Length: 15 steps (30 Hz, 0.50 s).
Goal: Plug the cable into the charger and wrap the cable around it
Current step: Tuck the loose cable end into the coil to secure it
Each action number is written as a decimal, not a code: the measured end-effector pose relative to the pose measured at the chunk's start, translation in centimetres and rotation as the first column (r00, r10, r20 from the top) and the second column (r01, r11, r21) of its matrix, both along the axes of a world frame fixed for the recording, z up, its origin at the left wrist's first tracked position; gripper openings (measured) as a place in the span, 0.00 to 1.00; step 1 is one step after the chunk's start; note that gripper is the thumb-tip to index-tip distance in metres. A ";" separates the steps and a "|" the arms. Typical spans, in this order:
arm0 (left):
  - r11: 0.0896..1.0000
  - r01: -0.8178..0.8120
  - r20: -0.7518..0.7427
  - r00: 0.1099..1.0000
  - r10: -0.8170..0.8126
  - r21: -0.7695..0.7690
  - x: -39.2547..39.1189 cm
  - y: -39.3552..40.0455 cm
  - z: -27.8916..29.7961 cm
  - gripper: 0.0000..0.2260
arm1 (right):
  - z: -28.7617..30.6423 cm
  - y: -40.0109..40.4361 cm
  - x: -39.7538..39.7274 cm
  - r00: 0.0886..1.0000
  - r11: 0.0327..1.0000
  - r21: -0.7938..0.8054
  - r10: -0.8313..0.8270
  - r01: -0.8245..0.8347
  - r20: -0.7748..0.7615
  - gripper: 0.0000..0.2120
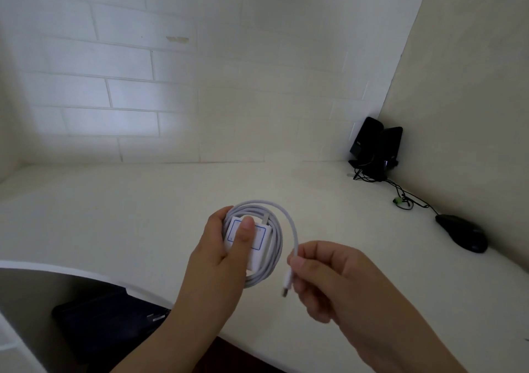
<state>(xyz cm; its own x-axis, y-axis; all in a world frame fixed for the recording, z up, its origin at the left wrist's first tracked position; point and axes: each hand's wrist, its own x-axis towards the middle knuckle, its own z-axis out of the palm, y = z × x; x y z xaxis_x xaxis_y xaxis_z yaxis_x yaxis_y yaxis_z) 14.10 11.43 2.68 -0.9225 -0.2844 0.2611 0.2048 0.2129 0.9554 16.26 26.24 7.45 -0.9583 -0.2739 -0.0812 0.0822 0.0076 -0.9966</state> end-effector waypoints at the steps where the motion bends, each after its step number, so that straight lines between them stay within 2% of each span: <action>1: 1.000 -0.002 -0.012 1.000 0.002 -0.010 0.0 0.1 0.0 0.20 | 0.1 -0.1 0.0 1.000 1.000 -0.008 -0.002 0.002 -0.022 0.14; 4: 0.999 -0.024 -0.045 0.999 0.022 -0.024 -0.1 0.4 -0.1 0.23 | 0.3 -0.5 -0.4 0.992 0.999 -0.025 -0.043 0.041 -0.114 0.10; 6: 0.999 -0.031 -0.051 0.998 0.030 -0.024 -0.2 0.5 0.0 0.20 | 0.1 -0.6 -0.9 0.981 0.998 -0.009 -0.064 0.063 -0.184 0.08; 8: 0.999 -0.033 -0.050 0.998 0.032 -0.021 -0.3 0.5 0.1 0.19 | -0.1 -0.5 -1.3 0.962 0.997 0.050 -0.044 0.059 -0.269 0.06; 11: 0.999 -0.023 -0.039 0.999 0.022 -0.031 -0.3 0.2 0.3 0.22 | -0.3 0.0 -1.8 0.924 0.983 0.175 0.024 0.046 -0.381 0.07; 15: 0.999 -0.015 -0.009 1.000 0.015 -0.050 -0.5 -0.1 0.1 0.10 | -0.1 0.7 -2.2 0.888 0.959 0.285 0.139 -0.009 -0.438 0.11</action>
<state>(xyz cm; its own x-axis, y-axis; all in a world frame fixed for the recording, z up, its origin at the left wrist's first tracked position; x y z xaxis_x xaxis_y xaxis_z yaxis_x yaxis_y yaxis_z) 13.58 11.32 2.73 -0.9158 -0.2848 0.2832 0.2093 0.2635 0.9417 14.04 26.95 7.33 -0.8861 -0.3753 0.2721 -0.3844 0.2668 -0.8838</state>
